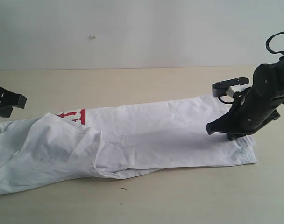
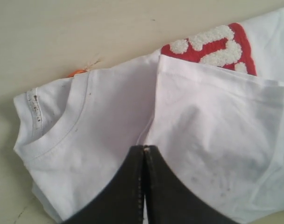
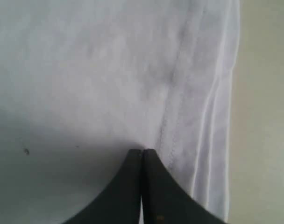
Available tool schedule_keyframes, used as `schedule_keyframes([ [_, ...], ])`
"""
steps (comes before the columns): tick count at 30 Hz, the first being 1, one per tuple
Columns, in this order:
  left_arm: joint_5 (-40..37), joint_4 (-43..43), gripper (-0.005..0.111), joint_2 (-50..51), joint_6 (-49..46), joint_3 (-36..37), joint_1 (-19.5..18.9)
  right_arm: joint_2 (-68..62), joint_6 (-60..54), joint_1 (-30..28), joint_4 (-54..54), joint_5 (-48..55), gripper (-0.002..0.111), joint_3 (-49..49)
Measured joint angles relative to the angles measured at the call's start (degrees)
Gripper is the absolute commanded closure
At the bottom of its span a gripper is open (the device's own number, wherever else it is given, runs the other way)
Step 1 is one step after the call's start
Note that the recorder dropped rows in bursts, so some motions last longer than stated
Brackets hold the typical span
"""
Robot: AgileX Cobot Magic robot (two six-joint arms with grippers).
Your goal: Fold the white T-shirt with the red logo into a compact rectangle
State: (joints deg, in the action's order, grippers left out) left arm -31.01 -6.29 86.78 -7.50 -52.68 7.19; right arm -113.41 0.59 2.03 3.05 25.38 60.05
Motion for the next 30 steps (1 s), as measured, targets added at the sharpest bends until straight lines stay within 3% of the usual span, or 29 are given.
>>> schedule_keyframes([
  [13, -1.63, -0.35, 0.106, 0.00, 0.00, 0.00, 0.00, 3.71, -2.42, 0.00, -2.65, 8.48, 0.108, -4.64],
  [16, -2.14, -0.45, 0.081, 0.00, 0.85, 0.00, -0.14, 4.68, -2.54, 0.00, -3.05, 7.26, 0.106, -5.13],
  [17, -2.30, -0.57, 0.066, 0.00, 1.68, 0.00, -0.85, 5.41, -2.54, 0.00, -3.52, 6.85, 0.102, -5.40],
  [20, -3.04, -0.69, 0.048, 0.40, 4.01, 0.00, -4.34, 8.54, -2.54, 0.00, -4.34, 6.25, 0.093, -4.75],
  [25, -3.30, -0.69, 0.047, 5.62, 6.87, 0.00, -11.40, 11.47, -4.17, 0.00, -8.62, 5.87, 0.084, -2.82],
  [30, -4.70, -1.76, 0.047, 12.48, 7.50, -2.74, -16.26, 11.73, -12.67, 0.00, -19.12, 5.00, 0.082, -2.51],
])
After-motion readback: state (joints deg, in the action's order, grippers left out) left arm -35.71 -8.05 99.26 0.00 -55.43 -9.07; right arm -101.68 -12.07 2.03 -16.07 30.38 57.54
